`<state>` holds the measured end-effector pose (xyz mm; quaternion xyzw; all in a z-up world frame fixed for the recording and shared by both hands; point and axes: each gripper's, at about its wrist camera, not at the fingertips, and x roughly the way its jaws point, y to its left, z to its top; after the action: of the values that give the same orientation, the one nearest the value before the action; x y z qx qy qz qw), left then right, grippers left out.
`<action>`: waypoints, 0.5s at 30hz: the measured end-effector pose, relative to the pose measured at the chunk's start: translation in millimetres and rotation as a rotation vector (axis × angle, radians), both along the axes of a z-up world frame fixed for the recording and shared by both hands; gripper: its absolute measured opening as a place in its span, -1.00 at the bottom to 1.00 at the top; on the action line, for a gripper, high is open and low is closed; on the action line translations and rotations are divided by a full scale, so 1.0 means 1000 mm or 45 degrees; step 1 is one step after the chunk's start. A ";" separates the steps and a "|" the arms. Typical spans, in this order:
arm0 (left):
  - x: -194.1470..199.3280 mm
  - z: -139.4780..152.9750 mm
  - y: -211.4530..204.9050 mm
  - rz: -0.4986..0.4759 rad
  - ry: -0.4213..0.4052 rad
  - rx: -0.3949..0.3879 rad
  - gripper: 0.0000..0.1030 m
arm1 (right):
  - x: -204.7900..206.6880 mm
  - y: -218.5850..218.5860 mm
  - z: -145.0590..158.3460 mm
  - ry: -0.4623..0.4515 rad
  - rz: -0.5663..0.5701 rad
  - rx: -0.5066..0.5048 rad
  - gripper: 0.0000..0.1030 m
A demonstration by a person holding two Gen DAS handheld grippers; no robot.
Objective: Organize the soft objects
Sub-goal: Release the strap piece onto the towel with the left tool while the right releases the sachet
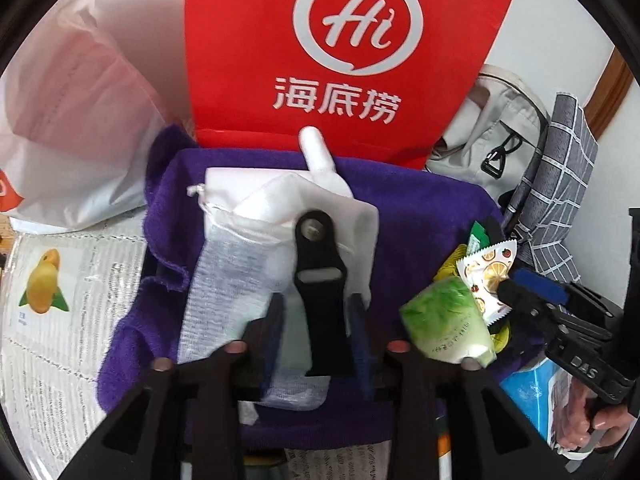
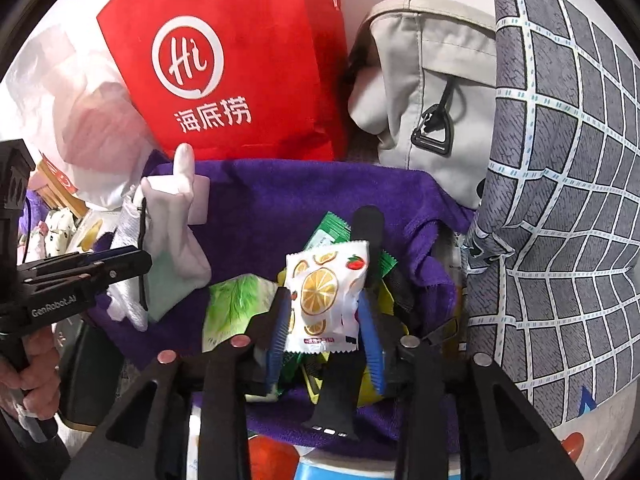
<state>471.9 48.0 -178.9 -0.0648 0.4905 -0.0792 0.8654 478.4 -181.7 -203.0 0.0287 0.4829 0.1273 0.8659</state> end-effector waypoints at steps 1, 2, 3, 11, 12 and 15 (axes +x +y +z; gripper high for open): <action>-0.001 0.003 0.001 0.005 -0.009 -0.003 -0.10 | -0.001 -0.001 0.003 -0.006 0.001 0.004 0.02; -0.002 0.006 0.003 0.013 -0.019 -0.007 0.04 | -0.002 -0.001 0.006 -0.021 -0.003 0.001 0.07; -0.003 0.008 0.005 0.021 -0.026 -0.008 0.10 | -0.004 -0.003 0.010 -0.044 -0.012 -0.006 0.11; -0.030 0.038 0.018 0.092 -0.094 0.062 0.25 | -0.028 -0.006 0.044 -0.135 -0.047 -0.002 0.30; -0.036 0.042 0.020 0.099 -0.100 0.059 0.27 | -0.033 -0.004 0.048 -0.132 -0.044 0.005 0.30; -0.058 0.051 0.022 0.115 -0.109 0.077 0.31 | -0.052 0.000 0.061 -0.135 -0.052 -0.021 0.30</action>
<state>414.2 70.3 -127.8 -0.0571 0.4519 -0.0279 0.8898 426.1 -181.9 -141.8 0.0248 0.4367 0.1070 0.8929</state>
